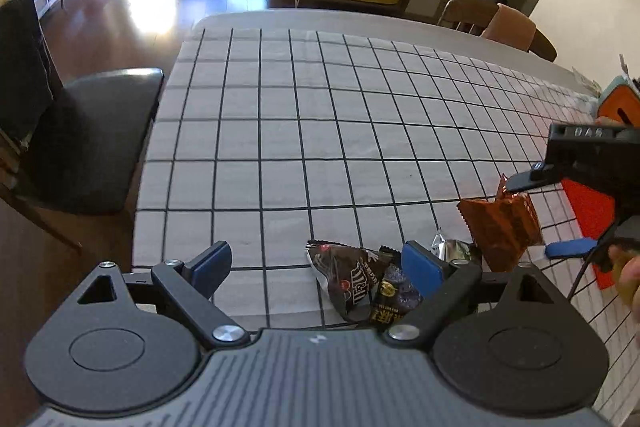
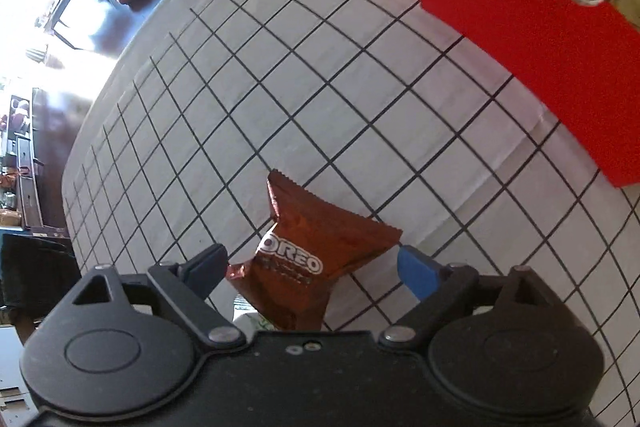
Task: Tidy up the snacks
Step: 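Grasp the dark chocolate candy with the left tool while the right tool grasps the Oreo packet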
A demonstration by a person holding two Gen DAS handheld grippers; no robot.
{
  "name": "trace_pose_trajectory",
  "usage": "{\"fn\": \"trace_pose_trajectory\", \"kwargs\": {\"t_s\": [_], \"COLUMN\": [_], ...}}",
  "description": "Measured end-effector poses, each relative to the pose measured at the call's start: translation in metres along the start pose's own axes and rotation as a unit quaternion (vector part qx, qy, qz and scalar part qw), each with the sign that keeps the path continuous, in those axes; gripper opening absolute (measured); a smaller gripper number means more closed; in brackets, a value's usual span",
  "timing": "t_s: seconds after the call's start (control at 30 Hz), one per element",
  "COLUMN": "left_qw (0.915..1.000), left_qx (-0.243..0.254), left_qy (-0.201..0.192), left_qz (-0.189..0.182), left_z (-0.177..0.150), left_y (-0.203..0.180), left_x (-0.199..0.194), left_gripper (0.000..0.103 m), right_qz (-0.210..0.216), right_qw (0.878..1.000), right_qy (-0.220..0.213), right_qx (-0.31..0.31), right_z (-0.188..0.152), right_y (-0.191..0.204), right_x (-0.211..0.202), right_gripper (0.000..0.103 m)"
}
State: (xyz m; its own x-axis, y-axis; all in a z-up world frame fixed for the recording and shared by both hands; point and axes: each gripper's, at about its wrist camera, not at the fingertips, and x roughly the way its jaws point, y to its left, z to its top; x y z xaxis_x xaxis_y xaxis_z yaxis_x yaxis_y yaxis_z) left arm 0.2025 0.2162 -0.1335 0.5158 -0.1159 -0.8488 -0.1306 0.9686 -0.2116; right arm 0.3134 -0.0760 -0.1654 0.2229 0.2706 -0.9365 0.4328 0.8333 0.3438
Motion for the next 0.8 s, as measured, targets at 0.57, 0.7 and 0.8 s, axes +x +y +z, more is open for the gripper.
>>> {"fn": "trace_pose_trajectory", "kwargs": {"t_s": [0.57, 0.7, 0.8], "left_qw": [0.9923, 0.9925, 0.9926], "left_qx": [-0.085, -0.085, -0.087], "left_qy": [0.074, 0.073, 0.072], "left_qz": [-0.051, -0.049, -0.045], "left_z": [-0.004, -0.006, -0.008], "left_y": [0.011, 0.008, 0.005], "left_x": [0.05, 0.051, 0.051], "left_gripper": [0.067, 0.051, 0.037], "right_qz": [0.007, 0.009, 0.009], "right_qw": [0.995, 0.994, 0.993], "right_qy": [0.012, 0.01, 0.007], "right_qx": [-0.094, -0.106, -0.117], "right_z": [-0.007, -0.009, -0.009], "right_y": [0.015, 0.016, 0.016], "right_x": [0.006, 0.005, 0.005], "right_gripper": [0.053, 0.046, 0.043]}}
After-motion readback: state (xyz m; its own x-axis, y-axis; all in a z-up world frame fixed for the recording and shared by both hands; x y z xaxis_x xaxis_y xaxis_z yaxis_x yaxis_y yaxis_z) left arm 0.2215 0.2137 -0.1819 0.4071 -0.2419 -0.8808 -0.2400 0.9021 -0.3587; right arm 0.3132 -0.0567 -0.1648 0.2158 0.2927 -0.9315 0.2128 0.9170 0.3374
